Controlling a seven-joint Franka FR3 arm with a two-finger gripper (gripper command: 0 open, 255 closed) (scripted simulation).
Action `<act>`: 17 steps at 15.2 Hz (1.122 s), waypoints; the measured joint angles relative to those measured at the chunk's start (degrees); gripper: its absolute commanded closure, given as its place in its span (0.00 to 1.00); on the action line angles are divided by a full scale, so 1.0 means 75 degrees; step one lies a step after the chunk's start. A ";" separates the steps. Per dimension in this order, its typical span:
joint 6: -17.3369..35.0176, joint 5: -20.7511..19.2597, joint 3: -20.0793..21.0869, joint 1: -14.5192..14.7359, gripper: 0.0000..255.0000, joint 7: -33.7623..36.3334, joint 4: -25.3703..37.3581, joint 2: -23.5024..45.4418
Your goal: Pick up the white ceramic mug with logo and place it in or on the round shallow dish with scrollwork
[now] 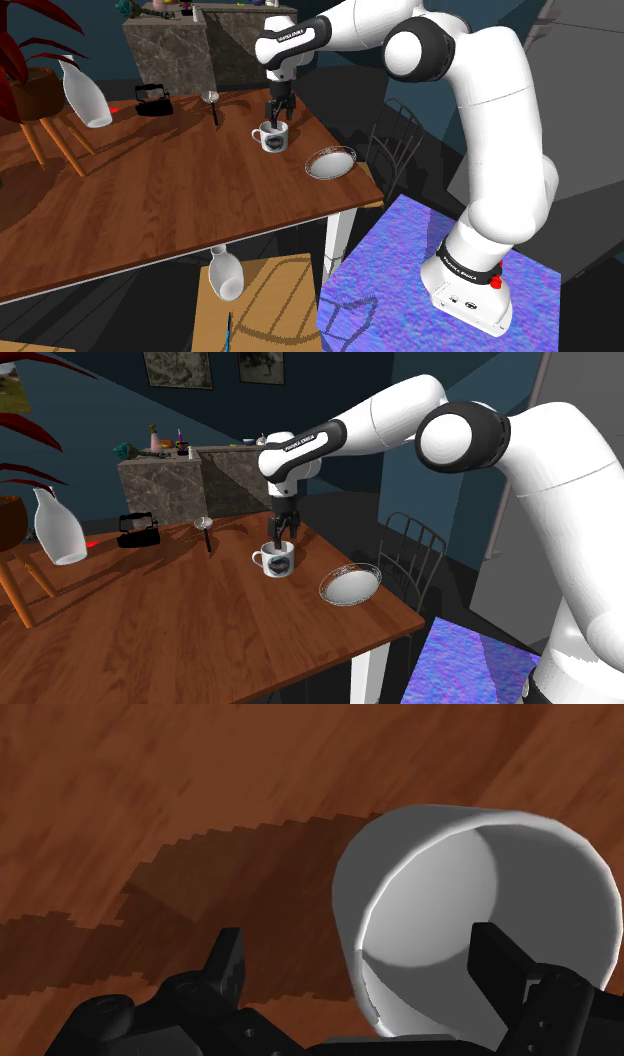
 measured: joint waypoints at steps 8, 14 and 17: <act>0.0332 0.0006 0.0003 0.0005 0.00 -0.0011 -0.0250 0.0079; 0.0334 0.0006 0.0003 0.0005 1.00 -0.0011 -0.0251 0.0078; 0.0334 0.0006 0.0003 0.0005 1.00 -0.0011 -0.0251 0.0079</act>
